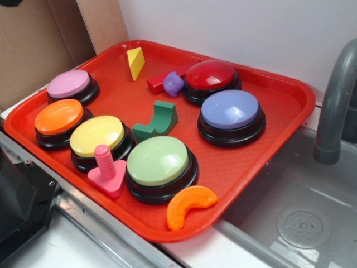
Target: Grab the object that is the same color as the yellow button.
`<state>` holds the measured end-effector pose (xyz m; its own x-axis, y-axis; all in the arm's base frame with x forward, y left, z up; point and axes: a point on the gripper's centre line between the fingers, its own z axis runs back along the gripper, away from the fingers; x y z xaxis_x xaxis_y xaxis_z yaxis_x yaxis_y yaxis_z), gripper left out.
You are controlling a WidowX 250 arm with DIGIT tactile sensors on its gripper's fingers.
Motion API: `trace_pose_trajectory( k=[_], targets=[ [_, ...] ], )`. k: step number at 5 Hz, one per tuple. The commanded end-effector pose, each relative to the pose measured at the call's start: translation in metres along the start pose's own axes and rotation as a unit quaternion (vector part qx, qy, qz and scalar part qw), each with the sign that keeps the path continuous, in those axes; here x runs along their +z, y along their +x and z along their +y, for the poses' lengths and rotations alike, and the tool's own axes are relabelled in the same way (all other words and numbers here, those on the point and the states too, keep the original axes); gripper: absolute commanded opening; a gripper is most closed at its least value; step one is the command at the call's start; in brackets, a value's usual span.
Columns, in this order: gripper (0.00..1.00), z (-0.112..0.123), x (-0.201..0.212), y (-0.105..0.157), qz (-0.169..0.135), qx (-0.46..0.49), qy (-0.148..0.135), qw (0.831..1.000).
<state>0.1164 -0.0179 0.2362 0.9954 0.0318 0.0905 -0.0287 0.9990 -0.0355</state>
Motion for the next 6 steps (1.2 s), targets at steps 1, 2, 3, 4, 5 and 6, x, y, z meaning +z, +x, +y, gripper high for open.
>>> trace_pose_trajectory(
  k=[1,2,3,4,5,6],
  targets=[
    [1.0,0.0,0.0,0.0,0.0,0.0,0.0,1.0],
    [1.0,0.004,-0.008,0.016,-0.008,0.023,0.004,1.0],
    [1.0,0.009,-0.016,0.032,-0.011,0.049,-0.011,0.999],
    [1.0,0.027,-0.035,0.062,-0.025,0.076,-0.005,0.997],
    [1.0,0.05,-0.041,0.083,-0.032,0.12,0.001,0.992],
    [1.0,0.068,-0.056,0.102,-0.058,0.17,0.028,0.983]
  ],
)
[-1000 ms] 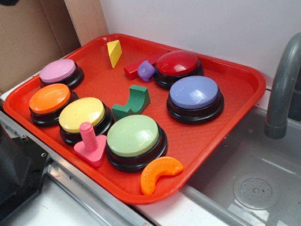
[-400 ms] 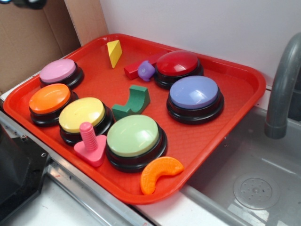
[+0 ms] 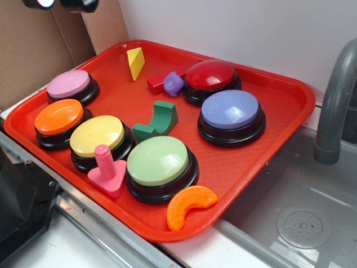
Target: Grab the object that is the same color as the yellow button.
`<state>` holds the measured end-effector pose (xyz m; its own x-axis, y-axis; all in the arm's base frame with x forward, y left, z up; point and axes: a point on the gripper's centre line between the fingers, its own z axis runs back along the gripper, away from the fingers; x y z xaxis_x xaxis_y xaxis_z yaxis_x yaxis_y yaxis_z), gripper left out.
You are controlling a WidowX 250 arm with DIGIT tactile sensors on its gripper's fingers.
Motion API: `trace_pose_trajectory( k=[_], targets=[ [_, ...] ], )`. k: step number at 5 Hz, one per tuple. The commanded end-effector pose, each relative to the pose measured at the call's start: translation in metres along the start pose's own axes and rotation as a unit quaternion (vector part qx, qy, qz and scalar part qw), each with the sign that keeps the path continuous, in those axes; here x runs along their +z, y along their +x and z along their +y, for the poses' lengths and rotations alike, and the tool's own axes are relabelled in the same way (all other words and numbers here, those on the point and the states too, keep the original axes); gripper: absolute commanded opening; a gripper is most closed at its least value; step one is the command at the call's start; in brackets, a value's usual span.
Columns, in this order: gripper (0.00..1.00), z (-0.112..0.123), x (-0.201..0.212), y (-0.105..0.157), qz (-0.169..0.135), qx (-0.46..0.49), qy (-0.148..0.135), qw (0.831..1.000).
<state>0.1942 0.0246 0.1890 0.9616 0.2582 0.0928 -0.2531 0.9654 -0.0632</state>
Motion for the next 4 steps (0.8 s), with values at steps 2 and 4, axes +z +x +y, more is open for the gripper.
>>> trace_pose_trajectory(
  k=[2,4],
  targets=[
    [1.0,0.051,-0.066,0.083,-0.103,0.168,0.052,0.979],
    [1.0,0.085,-0.127,0.112,-0.109,0.235,0.054,0.964]
  ],
)
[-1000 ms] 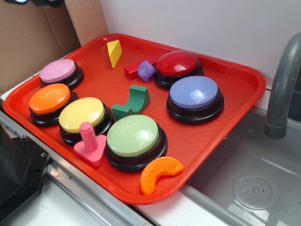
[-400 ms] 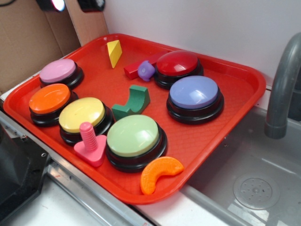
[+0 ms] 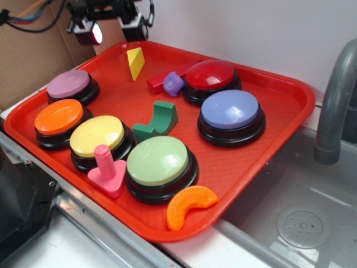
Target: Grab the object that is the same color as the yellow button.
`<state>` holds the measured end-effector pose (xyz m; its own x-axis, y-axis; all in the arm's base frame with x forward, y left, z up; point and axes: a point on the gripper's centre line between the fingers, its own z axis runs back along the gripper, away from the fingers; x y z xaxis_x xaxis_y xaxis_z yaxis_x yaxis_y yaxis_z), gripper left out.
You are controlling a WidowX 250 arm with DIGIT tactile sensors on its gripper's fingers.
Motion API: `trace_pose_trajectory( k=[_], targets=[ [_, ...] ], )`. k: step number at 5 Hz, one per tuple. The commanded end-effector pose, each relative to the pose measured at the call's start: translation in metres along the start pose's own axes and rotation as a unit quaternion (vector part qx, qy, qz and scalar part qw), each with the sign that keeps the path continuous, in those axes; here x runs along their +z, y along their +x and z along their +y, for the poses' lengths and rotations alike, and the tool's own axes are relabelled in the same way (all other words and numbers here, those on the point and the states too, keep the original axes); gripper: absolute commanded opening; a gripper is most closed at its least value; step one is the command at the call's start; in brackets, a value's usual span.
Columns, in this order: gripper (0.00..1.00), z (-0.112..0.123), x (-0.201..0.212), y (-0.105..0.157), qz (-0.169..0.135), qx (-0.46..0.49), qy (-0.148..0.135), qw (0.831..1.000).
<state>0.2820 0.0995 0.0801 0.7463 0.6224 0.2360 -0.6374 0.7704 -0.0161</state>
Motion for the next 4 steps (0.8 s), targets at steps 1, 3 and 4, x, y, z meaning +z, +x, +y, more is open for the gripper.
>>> trace_pose_trajectory(
  k=[1,3,4],
  targets=[
    [1.0,0.014,-0.0408,0.0306,-0.034,0.021,-0.021,0.999],
    [0.0,0.011,-0.0506,0.0344,-0.042,0.003,-0.037,0.998],
    [0.0,0.0091,-0.0462,0.0342,-0.047,-0.012,-0.041,0.998]
  ],
)
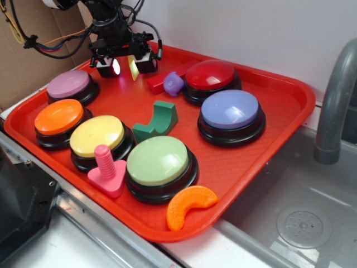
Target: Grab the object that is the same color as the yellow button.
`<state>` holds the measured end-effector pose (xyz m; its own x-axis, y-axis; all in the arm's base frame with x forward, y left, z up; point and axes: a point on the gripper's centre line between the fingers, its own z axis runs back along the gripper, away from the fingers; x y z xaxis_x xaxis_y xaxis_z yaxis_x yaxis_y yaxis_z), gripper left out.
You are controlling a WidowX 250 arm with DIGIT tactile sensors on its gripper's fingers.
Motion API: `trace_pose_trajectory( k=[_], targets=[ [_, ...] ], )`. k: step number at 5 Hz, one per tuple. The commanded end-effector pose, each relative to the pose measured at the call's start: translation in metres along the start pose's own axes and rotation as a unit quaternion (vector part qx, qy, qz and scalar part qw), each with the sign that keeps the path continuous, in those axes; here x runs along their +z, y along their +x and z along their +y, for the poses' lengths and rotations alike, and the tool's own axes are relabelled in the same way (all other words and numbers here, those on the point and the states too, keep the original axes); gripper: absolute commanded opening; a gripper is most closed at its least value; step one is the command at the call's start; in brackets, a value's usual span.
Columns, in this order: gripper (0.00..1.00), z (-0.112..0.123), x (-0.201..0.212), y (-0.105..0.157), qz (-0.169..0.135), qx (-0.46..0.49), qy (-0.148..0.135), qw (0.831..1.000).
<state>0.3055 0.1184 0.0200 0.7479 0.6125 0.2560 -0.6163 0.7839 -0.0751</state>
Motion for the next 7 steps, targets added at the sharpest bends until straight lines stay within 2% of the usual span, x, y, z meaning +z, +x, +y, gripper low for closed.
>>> trace_pose_trajectory(
  k=[1,2,3,4,5,6,7],
  targets=[
    [0.0,-0.002,0.034,0.02,-0.024,-0.055,0.001,0.998],
    [0.0,-0.01,0.066,0.016,-0.029,-0.101,0.001,0.994],
    [0.0,-0.016,0.099,0.0,0.01,-0.154,-0.015,0.988],
    [0.0,-0.016,0.122,-0.027,0.049,-0.197,-0.026,0.979],
    [0.0,-0.016,0.136,-0.058,0.09,-0.254,-0.025,0.963],
    [0.0,-0.014,0.136,-0.084,0.117,-0.285,-0.031,0.951],
    [0.15,-0.014,0.139,-0.084,0.116,-0.272,-0.012,0.955]
  ],
)
